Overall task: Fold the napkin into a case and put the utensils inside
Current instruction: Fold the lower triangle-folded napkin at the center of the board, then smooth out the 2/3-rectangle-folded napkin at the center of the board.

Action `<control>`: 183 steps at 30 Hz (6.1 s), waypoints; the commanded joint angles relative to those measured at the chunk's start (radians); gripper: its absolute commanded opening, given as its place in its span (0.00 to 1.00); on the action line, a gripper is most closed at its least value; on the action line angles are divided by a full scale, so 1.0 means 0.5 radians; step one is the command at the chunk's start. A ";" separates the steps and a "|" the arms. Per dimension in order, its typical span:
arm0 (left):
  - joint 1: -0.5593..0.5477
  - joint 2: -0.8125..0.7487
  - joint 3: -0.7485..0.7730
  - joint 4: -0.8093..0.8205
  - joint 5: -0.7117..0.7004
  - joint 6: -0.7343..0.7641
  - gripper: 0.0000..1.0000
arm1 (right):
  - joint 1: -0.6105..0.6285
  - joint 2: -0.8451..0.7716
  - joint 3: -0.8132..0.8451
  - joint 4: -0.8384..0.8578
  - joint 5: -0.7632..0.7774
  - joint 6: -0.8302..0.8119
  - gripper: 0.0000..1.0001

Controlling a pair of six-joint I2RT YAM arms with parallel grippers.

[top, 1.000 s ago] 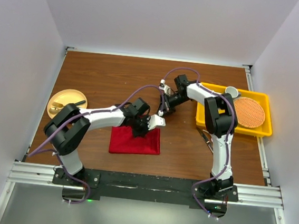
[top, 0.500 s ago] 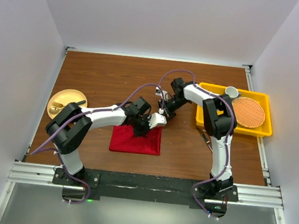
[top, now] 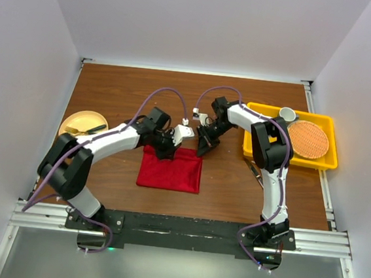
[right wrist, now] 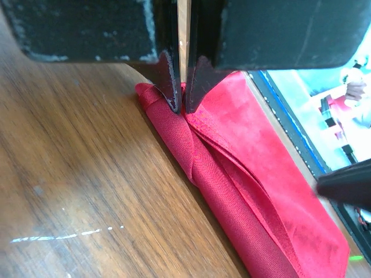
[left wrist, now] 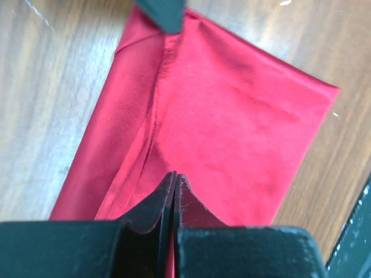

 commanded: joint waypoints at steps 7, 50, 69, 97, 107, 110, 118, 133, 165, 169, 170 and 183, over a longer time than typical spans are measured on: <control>-0.277 -0.106 -0.231 0.172 -0.169 0.223 0.01 | 0.022 0.002 0.138 -0.031 0.109 -0.135 0.00; 0.287 -0.210 0.052 0.151 -0.028 -0.271 0.34 | 0.041 -0.050 0.024 -0.120 0.357 -0.460 0.00; 0.723 0.036 -0.120 0.145 0.177 -0.817 0.46 | 0.041 -0.099 0.009 -0.114 0.311 -0.466 0.00; 0.723 0.085 -0.114 -0.125 0.281 -0.829 0.02 | 0.025 -0.169 0.092 -0.328 0.317 -0.619 0.00; 0.579 0.094 -0.228 -0.043 0.251 -0.805 0.05 | 0.029 -0.047 0.073 -0.172 0.403 -0.491 0.00; 0.520 0.134 -0.246 0.000 0.162 -0.854 0.07 | 0.038 -0.022 0.049 -0.132 0.425 -0.466 0.00; 0.514 0.272 -0.145 -0.104 -0.010 -0.683 0.26 | 0.041 -0.013 0.003 -0.086 0.495 -0.429 0.00; 0.144 -0.510 -0.197 -0.009 -0.359 0.275 0.47 | 0.041 -0.016 -0.003 -0.071 0.489 -0.426 0.00; -0.314 -0.038 -0.283 0.237 -0.728 0.668 0.28 | 0.041 -0.004 0.018 -0.080 0.462 -0.408 0.00; -0.314 -0.062 -0.268 0.215 -0.719 0.665 0.20 | 0.041 0.002 0.015 -0.080 0.456 -0.405 0.00; -0.314 -0.062 -0.264 0.209 -0.709 0.659 0.18 | 0.041 -0.001 0.018 -0.077 0.459 -0.405 0.00; -0.314 -0.114 -0.148 0.169 -0.664 0.628 0.00 | 0.044 0.009 0.021 -0.064 0.456 -0.386 0.00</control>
